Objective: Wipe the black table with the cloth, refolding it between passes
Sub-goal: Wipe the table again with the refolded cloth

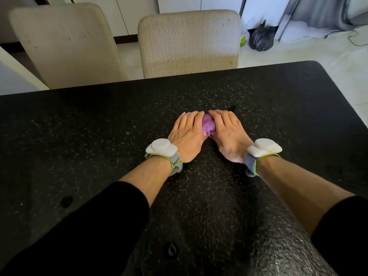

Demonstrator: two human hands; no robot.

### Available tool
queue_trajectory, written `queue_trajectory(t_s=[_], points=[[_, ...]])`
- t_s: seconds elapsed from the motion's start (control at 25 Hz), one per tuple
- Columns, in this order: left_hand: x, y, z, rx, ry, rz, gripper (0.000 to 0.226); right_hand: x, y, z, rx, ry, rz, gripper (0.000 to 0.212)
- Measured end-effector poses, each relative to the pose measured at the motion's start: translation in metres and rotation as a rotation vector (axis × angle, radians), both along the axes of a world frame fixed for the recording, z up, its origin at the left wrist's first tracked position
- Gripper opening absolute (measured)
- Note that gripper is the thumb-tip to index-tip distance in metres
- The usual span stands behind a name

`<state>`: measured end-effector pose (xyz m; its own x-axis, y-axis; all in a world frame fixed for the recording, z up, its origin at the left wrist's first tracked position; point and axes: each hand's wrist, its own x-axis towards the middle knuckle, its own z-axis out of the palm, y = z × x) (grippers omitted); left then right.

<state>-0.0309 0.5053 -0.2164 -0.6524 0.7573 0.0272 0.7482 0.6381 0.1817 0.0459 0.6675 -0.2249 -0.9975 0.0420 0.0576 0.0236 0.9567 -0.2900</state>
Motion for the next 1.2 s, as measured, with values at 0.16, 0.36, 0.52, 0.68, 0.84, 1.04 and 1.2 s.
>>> queue_trajectory(t_s=[0.16,0.36,0.52,0.68,0.84,1.04,1.2], points=[[0.01,-0.003,-0.002,0.009,0.021,0.028,0.065,0.005,-0.006,0.002,-0.038,0.008,-0.035,0.061],[0.05,-0.041,0.004,-0.009,-0.015,0.016,0.066,0.048,-0.037,0.002,-0.051,-0.016,0.02,0.06],[0.105,-0.086,0.008,-0.021,-0.028,0.033,0.067,0.101,-0.079,0.007,-0.048,-0.037,0.055,0.06],[0.171,-0.133,0.013,-0.032,-0.059,0.068,0.067,0.161,-0.118,0.009,-0.046,-0.027,0.126,0.06],[0.222,-0.163,0.013,-0.037,-0.075,0.073,0.067,0.209,-0.146,0.008,-0.043,-0.023,0.159,0.059],[0.265,-0.198,0.01,-0.034,-0.054,0.069,0.066,0.249,-0.175,0.009,-0.029,-0.072,0.193,0.062],[0.278,-0.21,0.01,-0.036,-0.021,0.054,0.066,0.26,-0.183,0.008,-0.022,-0.08,0.196,0.062]])
